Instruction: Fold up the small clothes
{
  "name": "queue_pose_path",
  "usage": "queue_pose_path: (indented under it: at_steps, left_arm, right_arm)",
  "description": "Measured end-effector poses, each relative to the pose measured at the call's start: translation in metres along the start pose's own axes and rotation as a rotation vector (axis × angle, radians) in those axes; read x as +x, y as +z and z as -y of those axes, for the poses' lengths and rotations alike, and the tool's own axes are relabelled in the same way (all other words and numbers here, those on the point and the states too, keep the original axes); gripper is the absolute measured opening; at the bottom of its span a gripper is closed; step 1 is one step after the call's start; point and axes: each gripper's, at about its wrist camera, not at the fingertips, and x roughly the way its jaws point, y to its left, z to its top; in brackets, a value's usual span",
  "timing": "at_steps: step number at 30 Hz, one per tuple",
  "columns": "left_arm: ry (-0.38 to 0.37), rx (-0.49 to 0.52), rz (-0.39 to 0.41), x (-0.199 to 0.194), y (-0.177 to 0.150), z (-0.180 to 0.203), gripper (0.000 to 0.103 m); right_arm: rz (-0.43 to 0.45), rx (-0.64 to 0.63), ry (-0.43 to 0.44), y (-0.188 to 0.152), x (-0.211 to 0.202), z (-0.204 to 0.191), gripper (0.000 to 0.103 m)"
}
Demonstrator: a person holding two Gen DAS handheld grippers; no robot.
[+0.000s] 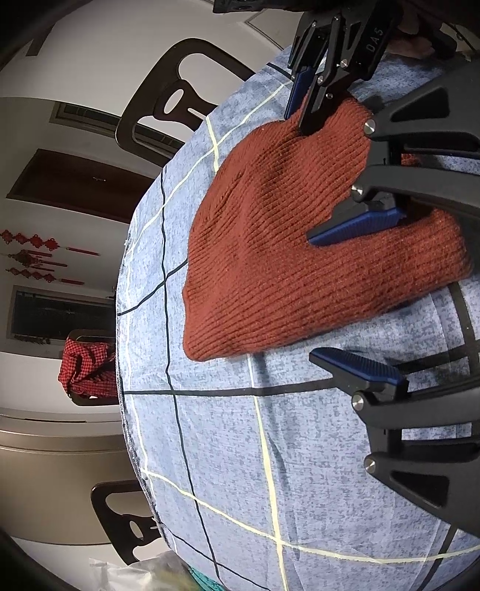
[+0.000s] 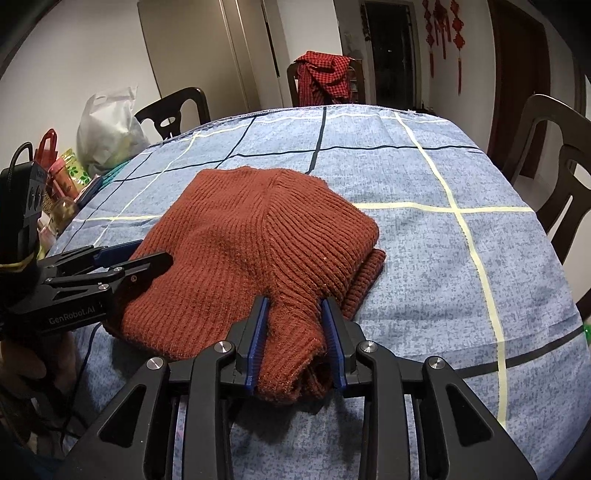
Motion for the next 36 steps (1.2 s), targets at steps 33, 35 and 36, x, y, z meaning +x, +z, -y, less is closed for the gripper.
queue_pose_path:
  at_steps: [33, 35, 36]
  left_arm:
    - [-0.035, -0.016, -0.012, -0.009, 0.005, -0.005, 0.064]
    - [-0.052, -0.022, -0.003, -0.012, 0.008, -0.007, 0.064]
    - [-0.064, -0.029, -0.001, -0.013, 0.01, -0.008, 0.064]
  right_arm:
    - [-0.049, 0.189, 0.1, 0.001, -0.001, 0.033, 0.056]
    - [-0.039, 0.218, 0.12, 0.002, -0.003, 0.038, 0.056]
    - [-0.037, 0.234, 0.133, 0.003, -0.004, 0.04, 0.056]
